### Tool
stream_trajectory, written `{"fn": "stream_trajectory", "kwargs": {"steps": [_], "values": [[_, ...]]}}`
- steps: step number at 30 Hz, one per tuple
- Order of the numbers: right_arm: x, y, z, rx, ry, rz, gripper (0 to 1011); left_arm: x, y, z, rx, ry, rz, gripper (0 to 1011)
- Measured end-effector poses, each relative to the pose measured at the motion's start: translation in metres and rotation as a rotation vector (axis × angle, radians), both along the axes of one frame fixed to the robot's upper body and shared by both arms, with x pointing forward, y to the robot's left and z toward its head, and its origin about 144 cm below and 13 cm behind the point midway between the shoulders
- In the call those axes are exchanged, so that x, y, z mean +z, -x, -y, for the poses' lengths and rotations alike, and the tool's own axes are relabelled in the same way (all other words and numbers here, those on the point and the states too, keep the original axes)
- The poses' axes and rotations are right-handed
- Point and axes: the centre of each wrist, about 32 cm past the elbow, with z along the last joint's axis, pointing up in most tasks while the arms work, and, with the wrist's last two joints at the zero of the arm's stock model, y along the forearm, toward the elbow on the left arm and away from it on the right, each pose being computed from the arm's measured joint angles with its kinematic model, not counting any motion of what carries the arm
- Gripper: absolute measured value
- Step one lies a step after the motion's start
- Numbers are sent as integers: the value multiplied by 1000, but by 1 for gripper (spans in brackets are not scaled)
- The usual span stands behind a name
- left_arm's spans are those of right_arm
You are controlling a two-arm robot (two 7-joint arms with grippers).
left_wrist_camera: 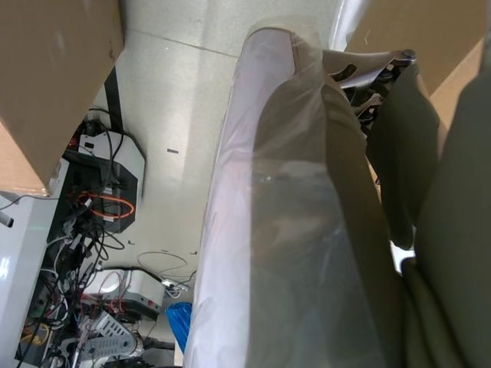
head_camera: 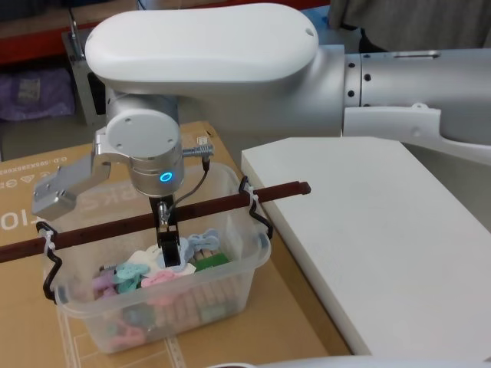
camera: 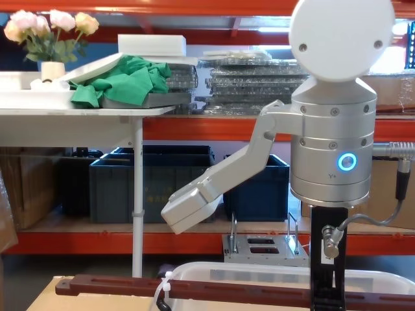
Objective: Use one hand to grasp the basket and place it at the designated location.
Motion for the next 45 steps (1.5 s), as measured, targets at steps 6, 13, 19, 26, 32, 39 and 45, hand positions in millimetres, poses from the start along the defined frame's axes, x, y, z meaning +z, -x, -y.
{"fn": "stream_trajectory", "kwargs": {"steps": [6, 13, 19, 26, 32, 39, 45], "values": [[0, 0, 0, -1, 1, -1, 782, 0, 0, 0, 0, 0, 0, 0], [-1, 0, 0, -3, 1, -4, 644, 0, 0, 0, 0, 0, 0, 0], [0, 0, 1, -4, -4, -4, 826, 0, 0, 0, 0, 0, 0, 0], [0, 0, 2, -6, -13, -1, 1010, 0, 0, 0, 0, 0, 0, 0], [2, -2, 6, -20, -21, 3, 1009, 0, 0, 0, 0, 0, 0, 0], [9, -7, 14, -48, -36, 6, 1010, 0, 0, 0, 0, 0, 0, 0], [13, -8, 15, -54, -45, 6, 1009, 0, 0, 0, 0, 0, 0, 0]]}}
